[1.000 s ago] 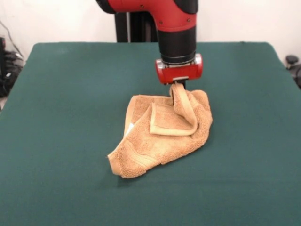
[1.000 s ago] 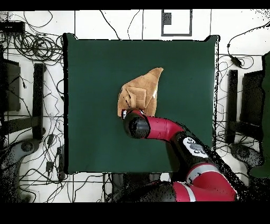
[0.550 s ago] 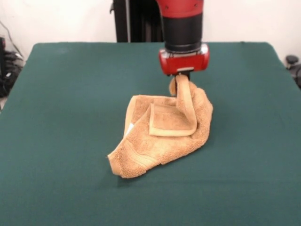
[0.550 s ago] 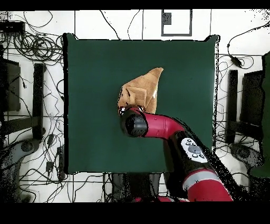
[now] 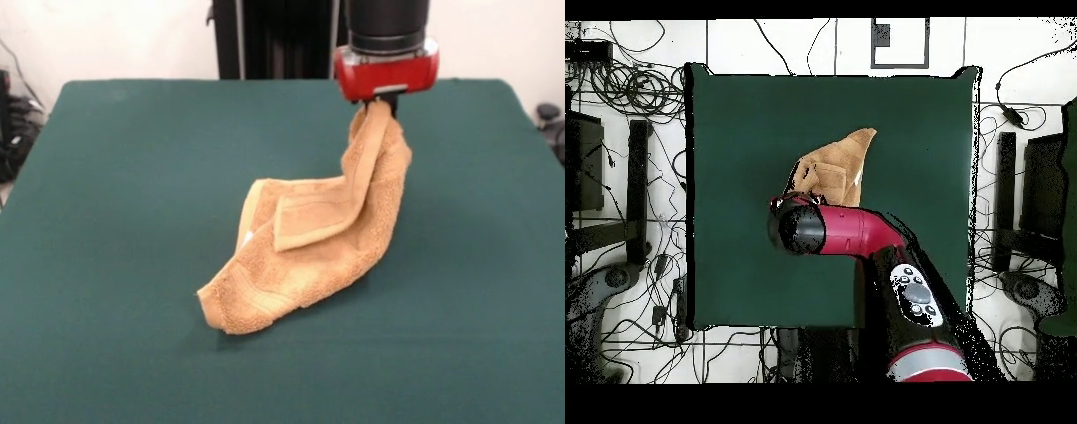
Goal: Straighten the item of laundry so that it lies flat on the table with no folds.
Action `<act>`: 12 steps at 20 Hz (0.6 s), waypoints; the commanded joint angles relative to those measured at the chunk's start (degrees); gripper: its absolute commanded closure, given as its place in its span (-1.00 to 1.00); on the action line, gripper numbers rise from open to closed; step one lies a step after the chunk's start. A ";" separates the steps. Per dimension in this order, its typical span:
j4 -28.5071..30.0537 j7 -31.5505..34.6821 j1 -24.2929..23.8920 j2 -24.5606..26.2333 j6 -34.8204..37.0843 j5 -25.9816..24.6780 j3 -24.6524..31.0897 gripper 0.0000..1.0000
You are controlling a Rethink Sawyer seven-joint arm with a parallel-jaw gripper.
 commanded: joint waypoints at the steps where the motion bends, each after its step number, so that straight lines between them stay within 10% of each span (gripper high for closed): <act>1: -5.73 11.49 3.32 2.69 5.32 3.47 -0.94 1.00; 12: -15.22 13.88 9.16 14.39 -1.97 4.82 -4.80 1.00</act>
